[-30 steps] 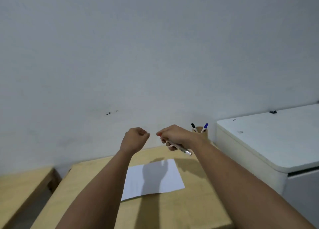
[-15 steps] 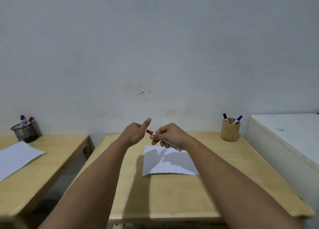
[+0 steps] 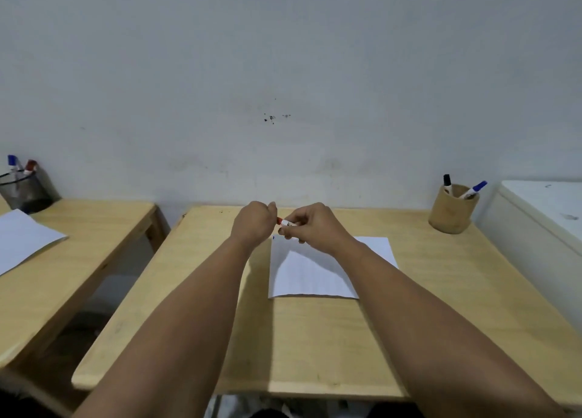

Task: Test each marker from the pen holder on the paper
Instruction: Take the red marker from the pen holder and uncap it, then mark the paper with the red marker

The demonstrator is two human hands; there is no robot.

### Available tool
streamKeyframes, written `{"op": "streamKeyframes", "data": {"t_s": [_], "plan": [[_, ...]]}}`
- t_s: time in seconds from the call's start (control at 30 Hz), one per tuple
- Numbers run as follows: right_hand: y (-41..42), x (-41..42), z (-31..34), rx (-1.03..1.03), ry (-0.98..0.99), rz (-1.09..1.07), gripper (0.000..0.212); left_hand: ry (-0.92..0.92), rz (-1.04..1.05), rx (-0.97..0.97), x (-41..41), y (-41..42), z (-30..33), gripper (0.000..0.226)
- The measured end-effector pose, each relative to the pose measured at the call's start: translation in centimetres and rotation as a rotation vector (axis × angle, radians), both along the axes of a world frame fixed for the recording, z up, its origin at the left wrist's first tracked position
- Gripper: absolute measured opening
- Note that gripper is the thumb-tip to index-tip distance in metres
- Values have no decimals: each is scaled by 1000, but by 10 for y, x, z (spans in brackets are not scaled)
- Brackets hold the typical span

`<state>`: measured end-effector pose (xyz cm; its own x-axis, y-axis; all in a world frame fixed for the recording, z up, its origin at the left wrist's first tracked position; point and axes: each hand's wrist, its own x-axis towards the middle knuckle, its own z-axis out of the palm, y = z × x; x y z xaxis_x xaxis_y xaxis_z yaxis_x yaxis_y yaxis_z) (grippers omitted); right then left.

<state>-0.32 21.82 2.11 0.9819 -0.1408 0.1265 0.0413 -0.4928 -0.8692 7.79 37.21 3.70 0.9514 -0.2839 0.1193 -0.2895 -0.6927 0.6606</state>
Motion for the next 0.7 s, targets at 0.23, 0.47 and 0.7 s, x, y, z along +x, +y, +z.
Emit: {"op": "streamKeyframes", "data": {"t_s": [0.23,0.47,0.7], "plan": [[-35,15,-23,215,-44,-223,23,-193,75,234,43,49,-33,56],[-25,37,-5,863,15,-211,13,-290,-21,574,34,42,-70,58],[-22,32,-9,1150,6,-180,25,-402,-15,179,11,57,-52,52]]}}
